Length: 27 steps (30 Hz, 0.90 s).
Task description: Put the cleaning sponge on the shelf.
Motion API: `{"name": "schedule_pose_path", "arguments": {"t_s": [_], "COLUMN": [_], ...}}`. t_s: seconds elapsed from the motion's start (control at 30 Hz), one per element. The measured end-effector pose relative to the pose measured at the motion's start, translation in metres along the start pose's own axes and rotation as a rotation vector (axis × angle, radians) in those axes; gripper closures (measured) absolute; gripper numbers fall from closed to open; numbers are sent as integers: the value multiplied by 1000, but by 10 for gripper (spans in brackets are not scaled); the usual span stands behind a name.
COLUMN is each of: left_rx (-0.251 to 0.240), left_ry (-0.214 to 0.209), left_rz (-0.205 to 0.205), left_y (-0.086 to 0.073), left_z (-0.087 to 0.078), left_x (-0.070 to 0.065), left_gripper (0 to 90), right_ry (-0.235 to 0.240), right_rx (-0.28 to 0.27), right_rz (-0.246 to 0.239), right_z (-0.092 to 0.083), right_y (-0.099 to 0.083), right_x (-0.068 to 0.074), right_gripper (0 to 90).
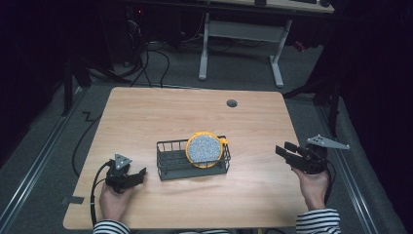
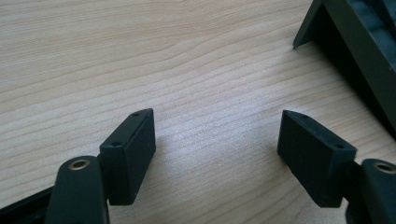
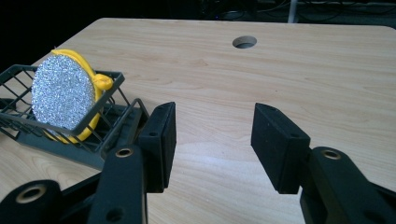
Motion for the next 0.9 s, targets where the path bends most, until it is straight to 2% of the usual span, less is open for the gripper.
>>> {"name": "schedule_pose_path", "arguments": {"t_s": [0.2, 0.47, 0.5, 0.9], "left_rx": [0, 0, 0, -1], "left_ry": [0, 0, 0, -1], "left_rz": [-1, -1, -1, -2], "left_y": [0, 0, 0, 0], "left_z": [0, 0, 0, 0], "left_x": [0, 0, 0, 0], "left_gripper": [283, 283, 283, 283], "right_ry": [-1, -26, -21, -59], "right_rx": [7, 21, 26, 70], "right_rz": [20, 47, 64, 37], "right_z": [4, 19, 23, 44], "right_y": [-14, -37, -43, -71], "right_x": [-2, -5, -5, 2], "right_gripper": [504, 503, 504, 505]}}
Point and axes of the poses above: each handheld gripper's, and its own axes: z roughly forward along the jaws, y roughly out of its top, x roughly to its left, the point moved 9 cm from there along z, roughly forward along the jaws, and after that the axes turned 8 degrees about -y, right-handed, at the moved point
